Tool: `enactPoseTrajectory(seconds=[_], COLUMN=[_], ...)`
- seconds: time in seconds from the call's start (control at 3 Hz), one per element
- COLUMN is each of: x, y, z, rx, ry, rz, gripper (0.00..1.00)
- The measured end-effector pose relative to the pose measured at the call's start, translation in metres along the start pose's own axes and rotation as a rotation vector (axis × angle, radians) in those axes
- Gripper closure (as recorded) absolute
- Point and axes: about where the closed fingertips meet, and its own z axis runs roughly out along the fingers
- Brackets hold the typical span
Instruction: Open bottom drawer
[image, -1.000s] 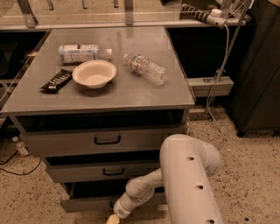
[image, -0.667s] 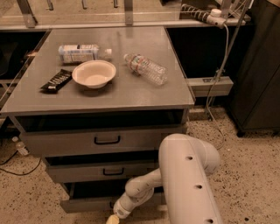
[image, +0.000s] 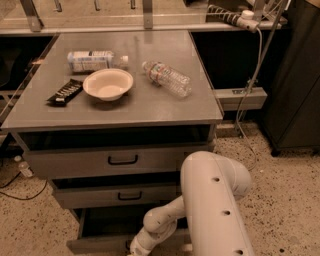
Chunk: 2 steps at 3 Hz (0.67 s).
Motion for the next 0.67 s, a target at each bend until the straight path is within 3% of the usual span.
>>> enactPoseTrajectory(seconds=[0.67], x=[0.010], y=[0.018], z=[0.002], rx=[-0.021], ry=[-0.006], rz=[0.033], gripper=[0.00])
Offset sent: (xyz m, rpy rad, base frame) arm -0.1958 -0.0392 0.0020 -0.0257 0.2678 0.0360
